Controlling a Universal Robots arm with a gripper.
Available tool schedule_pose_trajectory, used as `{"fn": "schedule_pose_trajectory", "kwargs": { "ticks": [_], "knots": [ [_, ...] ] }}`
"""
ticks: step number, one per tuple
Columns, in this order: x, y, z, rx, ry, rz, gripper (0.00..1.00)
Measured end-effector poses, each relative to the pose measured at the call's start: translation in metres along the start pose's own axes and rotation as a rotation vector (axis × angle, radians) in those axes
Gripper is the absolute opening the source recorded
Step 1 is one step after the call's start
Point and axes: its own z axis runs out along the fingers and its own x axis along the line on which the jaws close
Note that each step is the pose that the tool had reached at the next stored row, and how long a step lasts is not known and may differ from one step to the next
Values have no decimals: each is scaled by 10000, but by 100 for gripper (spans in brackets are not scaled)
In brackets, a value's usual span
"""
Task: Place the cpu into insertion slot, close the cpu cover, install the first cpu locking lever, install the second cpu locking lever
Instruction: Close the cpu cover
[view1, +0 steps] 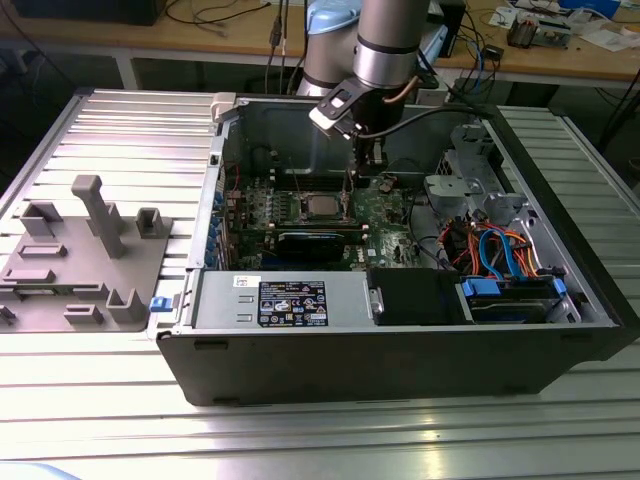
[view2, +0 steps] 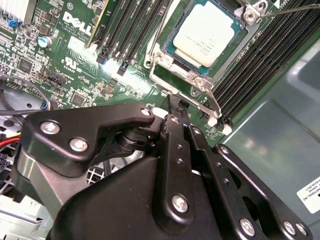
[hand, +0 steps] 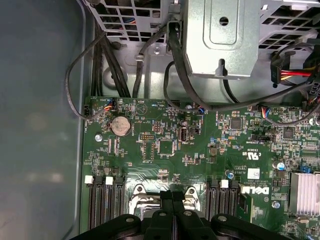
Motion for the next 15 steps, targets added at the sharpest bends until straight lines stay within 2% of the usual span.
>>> {"fn": "schedule_pose_trajectory", "kwargs": {
  "ticks": [8, 15],
  "knots": [
    [1, -13, 0, 0, 1, -1, 11],
    [6, -118, 15, 0, 0, -1, 11]
  ]
}}
